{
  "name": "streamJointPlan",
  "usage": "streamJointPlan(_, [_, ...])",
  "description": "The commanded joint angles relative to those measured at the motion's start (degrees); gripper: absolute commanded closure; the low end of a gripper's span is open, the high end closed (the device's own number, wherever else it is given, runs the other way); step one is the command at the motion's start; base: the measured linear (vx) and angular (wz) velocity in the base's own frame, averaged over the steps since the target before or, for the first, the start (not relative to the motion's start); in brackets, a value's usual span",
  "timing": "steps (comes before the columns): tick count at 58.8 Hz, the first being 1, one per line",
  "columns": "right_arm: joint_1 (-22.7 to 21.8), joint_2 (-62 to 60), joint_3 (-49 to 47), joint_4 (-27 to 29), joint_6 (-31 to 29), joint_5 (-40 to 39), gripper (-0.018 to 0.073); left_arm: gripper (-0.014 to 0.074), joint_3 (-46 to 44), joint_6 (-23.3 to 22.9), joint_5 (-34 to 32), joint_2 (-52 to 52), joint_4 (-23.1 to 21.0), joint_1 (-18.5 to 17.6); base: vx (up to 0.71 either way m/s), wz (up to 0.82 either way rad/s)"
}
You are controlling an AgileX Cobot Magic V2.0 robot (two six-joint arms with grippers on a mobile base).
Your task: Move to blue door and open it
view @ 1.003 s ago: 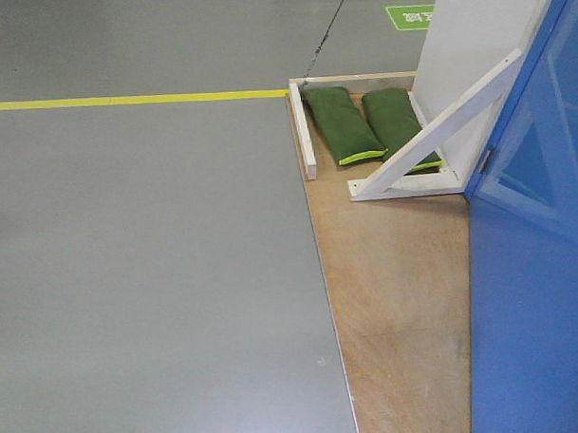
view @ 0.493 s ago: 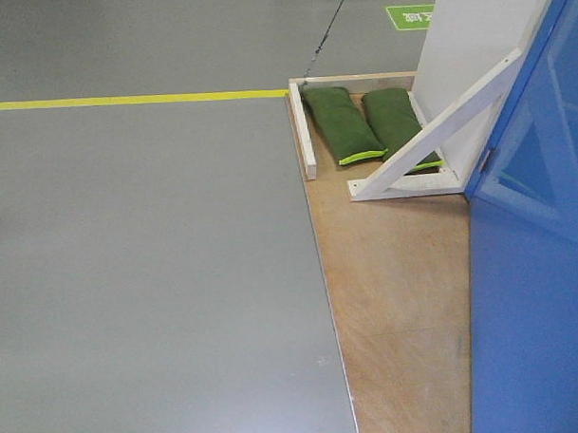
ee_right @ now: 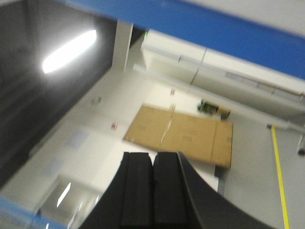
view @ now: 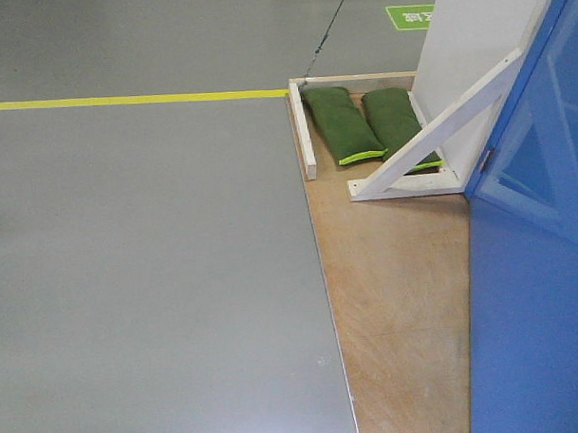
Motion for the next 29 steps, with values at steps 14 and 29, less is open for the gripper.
streamJointPlan(14, [-4.03, 3.83, -1.9, 1.95, -0.23, 29.46, 0.0547, 0.0524, -1.41, -0.39, -4.88, -0.75, -0.15, -0.36, 0.0, 0.0])
streamJointPlan(29, [-4.03, 7.51, -4.43, 2.01, -0.28, 37.29, 0.0547, 0.0524, -1.41, -0.39, -4.88, -0.75, -0.15, -0.36, 0.0, 0.0])
